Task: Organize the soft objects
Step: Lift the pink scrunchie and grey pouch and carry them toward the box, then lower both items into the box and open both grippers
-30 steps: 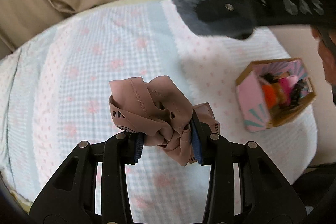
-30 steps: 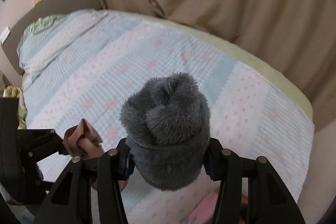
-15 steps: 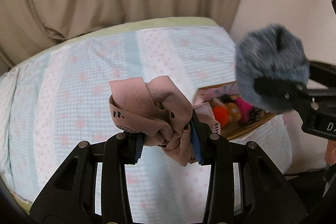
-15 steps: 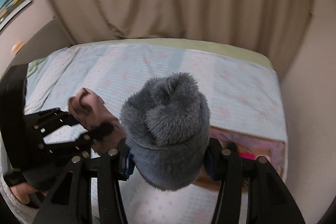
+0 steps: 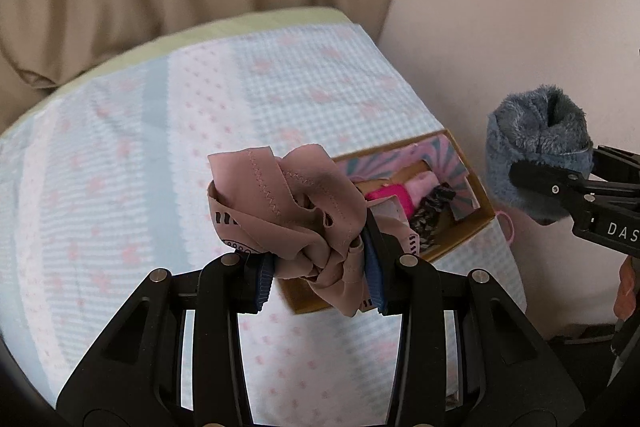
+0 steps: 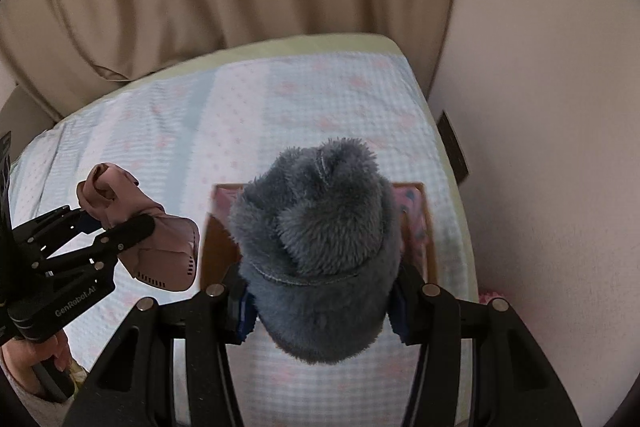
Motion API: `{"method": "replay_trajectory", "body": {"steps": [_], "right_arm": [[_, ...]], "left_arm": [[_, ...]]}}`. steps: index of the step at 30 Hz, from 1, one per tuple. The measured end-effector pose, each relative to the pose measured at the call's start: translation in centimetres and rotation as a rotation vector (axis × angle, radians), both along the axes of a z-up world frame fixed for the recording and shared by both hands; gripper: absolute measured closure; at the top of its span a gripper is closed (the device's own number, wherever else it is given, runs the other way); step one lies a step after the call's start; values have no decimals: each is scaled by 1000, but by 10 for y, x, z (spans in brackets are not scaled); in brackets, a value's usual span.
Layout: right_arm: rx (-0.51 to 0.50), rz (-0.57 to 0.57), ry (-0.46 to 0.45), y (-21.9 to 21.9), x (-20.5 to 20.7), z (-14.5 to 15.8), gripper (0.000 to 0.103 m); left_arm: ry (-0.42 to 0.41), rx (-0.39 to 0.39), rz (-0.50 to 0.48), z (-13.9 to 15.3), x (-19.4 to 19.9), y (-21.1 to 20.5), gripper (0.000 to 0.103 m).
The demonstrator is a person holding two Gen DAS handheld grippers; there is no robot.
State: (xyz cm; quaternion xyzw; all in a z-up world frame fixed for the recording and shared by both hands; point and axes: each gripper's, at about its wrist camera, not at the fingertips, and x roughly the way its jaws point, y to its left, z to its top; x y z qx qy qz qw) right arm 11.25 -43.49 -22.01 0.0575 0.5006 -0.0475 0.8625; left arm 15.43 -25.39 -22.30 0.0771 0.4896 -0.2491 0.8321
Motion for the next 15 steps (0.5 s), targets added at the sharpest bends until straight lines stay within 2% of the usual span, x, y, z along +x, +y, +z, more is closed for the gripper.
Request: {"method": "replay_trajectory", "body": {"steps": [10, 15], "right_arm": [[94, -57, 108, -54, 40, -73, 55], [144, -81, 143, -72, 50, -100, 55]], "left_arm": [[136, 86, -37, -84, 26, -76, 69], [182, 107, -51, -110, 40, -102, 68]]}}
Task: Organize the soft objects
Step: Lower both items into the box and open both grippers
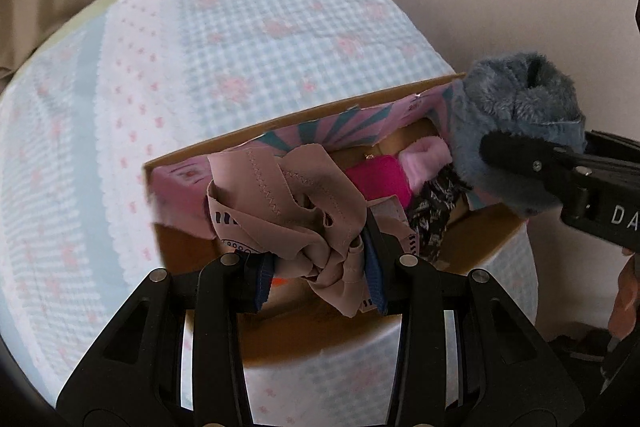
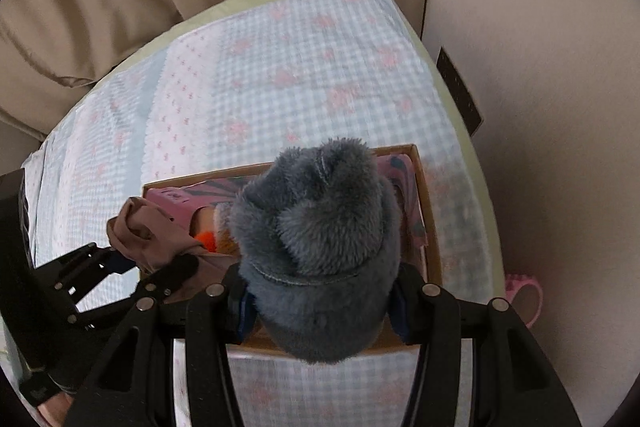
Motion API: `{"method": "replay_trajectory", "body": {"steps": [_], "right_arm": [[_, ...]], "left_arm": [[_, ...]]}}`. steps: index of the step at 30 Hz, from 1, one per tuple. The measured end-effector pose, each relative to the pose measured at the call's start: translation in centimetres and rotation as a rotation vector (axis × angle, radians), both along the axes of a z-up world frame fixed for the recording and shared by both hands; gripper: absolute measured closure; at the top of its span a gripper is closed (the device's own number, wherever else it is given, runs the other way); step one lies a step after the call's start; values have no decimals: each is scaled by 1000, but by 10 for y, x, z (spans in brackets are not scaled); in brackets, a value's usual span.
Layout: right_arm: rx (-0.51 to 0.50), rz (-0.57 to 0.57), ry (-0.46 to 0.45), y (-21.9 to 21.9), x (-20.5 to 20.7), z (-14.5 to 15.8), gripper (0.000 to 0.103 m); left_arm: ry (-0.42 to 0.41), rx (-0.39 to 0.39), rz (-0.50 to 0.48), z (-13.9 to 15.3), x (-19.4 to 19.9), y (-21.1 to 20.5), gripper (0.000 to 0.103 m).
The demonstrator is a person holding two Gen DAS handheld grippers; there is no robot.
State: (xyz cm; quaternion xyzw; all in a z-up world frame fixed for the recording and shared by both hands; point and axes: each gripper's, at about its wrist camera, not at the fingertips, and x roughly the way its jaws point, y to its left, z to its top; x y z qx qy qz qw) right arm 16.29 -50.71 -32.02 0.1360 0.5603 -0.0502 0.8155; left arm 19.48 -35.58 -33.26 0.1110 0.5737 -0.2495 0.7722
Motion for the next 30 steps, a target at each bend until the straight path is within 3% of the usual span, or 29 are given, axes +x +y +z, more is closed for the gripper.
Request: {"method": "replay_trajectory", "body": {"steps": [2, 4, 6, 8, 14, 24, 30], "right_arm": [[30, -18, 17, -8, 4, -10, 52], [52, -23, 36, -12, 11, -19, 50], [77, -20, 63, -14, 17, -28, 39], [100, -30, 81, -18, 21, -37, 30], [109, -53, 76, -22, 19, -41, 8], [92, -45, 77, -17, 16, -41, 8], [61, -40, 43, -8, 7, -16, 8]], "left_arm": [[2, 16, -3, -5, 5, -6, 65], [7, 23, -12, -9, 10, -12, 55], [7, 55, -23, -13, 11, -16, 12], [-4, 76, -19, -16, 13, -15, 0], [77, 70, 10, -29, 12, -2, 0], [53, 77, 6, -20, 3, 5, 0], [16, 51, 15, 8, -1, 21, 0]]}}
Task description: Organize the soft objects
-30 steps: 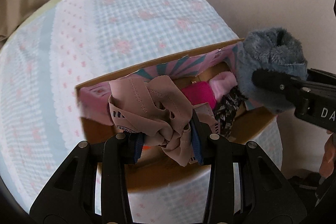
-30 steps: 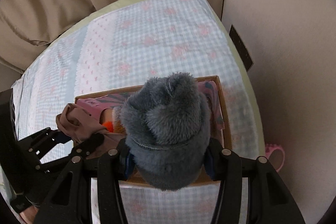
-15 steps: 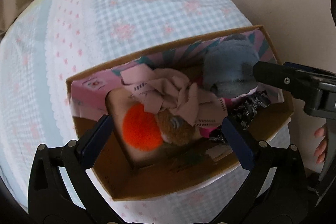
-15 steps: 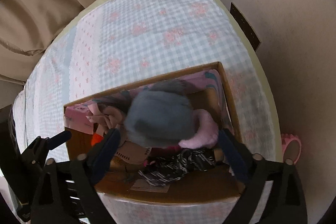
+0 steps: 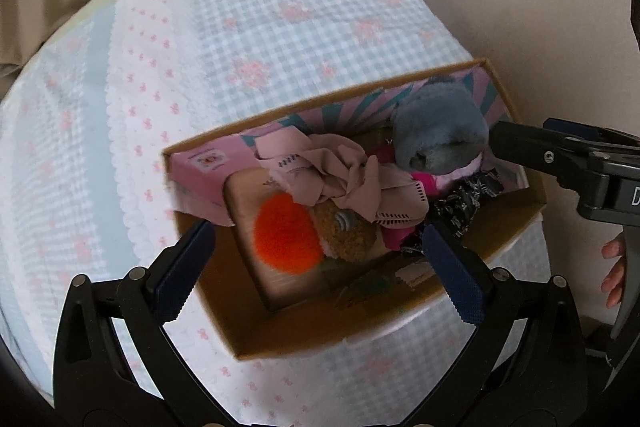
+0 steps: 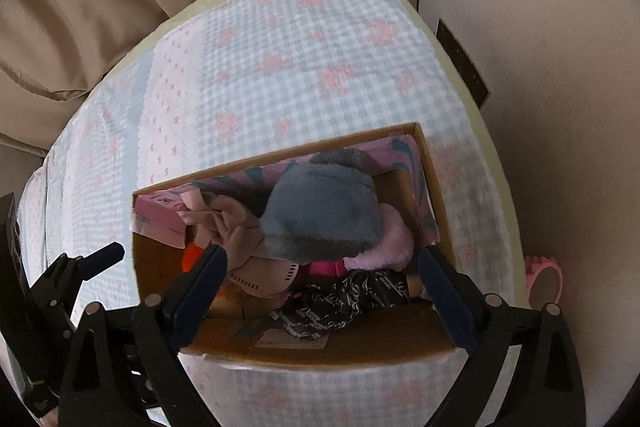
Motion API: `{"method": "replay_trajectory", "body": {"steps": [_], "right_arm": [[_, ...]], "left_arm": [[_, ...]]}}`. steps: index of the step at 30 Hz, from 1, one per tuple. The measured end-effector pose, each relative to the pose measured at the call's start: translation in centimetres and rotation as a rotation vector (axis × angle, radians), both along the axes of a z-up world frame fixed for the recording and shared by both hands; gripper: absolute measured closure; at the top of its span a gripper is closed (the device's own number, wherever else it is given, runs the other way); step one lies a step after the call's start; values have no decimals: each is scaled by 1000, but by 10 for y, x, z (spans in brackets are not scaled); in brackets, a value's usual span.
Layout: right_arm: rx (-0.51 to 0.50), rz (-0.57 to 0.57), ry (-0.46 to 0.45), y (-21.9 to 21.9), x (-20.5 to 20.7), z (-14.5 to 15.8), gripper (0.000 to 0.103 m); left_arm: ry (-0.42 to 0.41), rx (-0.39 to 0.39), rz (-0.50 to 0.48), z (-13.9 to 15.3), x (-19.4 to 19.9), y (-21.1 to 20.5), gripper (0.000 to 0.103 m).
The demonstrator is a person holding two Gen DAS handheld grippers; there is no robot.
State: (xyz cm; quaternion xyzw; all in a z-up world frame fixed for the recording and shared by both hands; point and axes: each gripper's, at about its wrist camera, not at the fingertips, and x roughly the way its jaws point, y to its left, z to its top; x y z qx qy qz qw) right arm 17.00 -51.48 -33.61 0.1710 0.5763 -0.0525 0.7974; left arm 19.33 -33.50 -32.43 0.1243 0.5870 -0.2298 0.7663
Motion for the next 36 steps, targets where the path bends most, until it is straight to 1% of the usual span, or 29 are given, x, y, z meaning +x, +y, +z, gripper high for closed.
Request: {"method": "replay_trajectory", "body": {"steps": [2, 3, 4, 8, 9, 11, 12, 13, 14, 17, 18, 20, 22, 25, 29, 33, 36], "right_arm": [[-6, 7, -20, 6, -5, 16, 8], [-12, 10, -31, 10, -7, 23, 8], [-26, 17, -47, 16, -11, 36, 8], [-61, 47, -115, 43, -26, 82, 8], [-68, 53, -132, 49, -30, 93, 8], [-100, 65, -189, 70, -40, 126, 8], [-110, 72, -207, 77, -43, 136, 8], [-133, 85, -245, 92, -50, 155, 8], [-147, 94, -271, 101, -53, 168, 8], [-182, 128, -360, 138, -66, 212, 8], [-191, 135, -377, 146, -68, 220, 8], [-215, 148, -430, 171, -79, 244, 8], [-225, 149, -468, 189, -86, 260, 8], [-255, 148, -513, 214, -98, 275, 8], [-290, 165, -557, 240, -112, 281, 8], [-296, 156, -587, 257, -122, 282, 8], [-300, 151, -592, 261, -128, 281, 8]], "left_arm": [[-16, -14, 13, 14, -2, 9, 0], [-31, -23, 24, 27, -5, 18, 0], [-40, -29, 30, 34, -6, 23, 0], [-120, -57, 67, 84, -17, 56, 0], [-152, -64, 80, 101, -21, 68, 0], [-201, -82, 106, 130, -26, 87, 0], [-233, -95, 128, 148, -29, 101, 0], [-266, -109, 153, 166, -33, 115, 0], [-286, -117, 167, 177, -36, 123, 0], [-384, -143, 223, 221, -52, 160, 0], [-435, -148, 244, 239, -59, 175, 0], [-492, -154, 266, 259, -68, 194, 0], [-544, -174, 295, 278, -80, 221, 0], [-581, -202, 335, 293, -92, 254, 0], [-622, -219, 383, 301, -111, 289, 0], [-661, -232, 404, 303, -129, 308, 0], [-677, -235, 407, 305, -137, 315, 0]]}}
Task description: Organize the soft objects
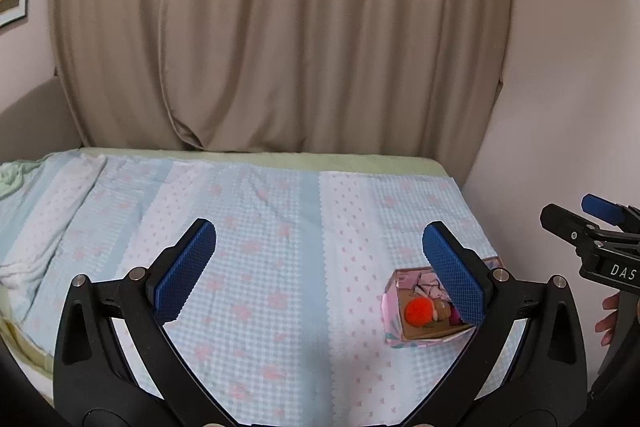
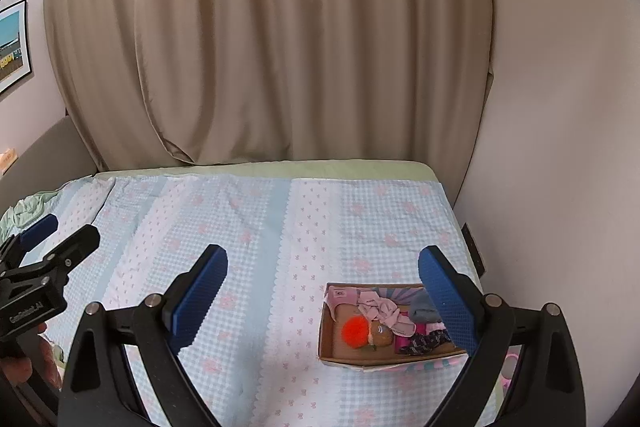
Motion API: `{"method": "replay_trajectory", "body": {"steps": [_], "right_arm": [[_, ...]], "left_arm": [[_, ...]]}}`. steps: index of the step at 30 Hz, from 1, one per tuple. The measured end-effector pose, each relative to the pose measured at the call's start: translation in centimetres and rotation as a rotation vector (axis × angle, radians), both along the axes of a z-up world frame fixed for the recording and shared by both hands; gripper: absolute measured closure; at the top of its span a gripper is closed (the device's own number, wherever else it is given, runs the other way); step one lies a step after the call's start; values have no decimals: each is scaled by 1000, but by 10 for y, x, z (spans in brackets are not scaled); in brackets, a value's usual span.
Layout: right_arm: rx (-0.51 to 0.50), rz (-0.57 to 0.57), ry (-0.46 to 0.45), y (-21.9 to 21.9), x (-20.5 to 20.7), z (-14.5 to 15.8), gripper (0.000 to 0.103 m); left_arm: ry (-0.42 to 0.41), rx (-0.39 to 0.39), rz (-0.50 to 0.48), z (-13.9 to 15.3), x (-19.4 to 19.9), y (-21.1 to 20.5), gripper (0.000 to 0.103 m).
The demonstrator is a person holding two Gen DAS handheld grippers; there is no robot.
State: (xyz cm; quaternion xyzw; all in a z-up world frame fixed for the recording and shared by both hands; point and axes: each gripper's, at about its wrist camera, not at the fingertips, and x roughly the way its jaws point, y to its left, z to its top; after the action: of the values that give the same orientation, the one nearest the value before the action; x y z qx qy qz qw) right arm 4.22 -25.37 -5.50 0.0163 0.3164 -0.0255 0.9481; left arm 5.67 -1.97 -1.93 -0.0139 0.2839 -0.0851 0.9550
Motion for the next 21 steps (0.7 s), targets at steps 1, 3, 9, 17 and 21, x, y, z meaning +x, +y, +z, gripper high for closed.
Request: {"method": "replay_trajectory", "body": {"steps": [1, 3, 9, 17, 21], "right_arm": [[-1, -2, -2, 1, -1, 0, 8], [-4, -6, -5, 2, -4, 0, 8], [-8, -21, -16, 0, -8, 2, 8], [-16, -33, -28, 1, -9, 4, 8], [-16, -32, -32, 0, -7, 2, 8]], "left_arm": [[-3, 3, 0, 1, -1, 1, 0], [-8, 8, -2, 2, -2, 1, 0], [-20, 26, -15, 4, -7, -2, 0], [-23, 31, -21, 5, -8, -6, 0], [-25, 36, -16, 3, -8, -6, 0]]}}
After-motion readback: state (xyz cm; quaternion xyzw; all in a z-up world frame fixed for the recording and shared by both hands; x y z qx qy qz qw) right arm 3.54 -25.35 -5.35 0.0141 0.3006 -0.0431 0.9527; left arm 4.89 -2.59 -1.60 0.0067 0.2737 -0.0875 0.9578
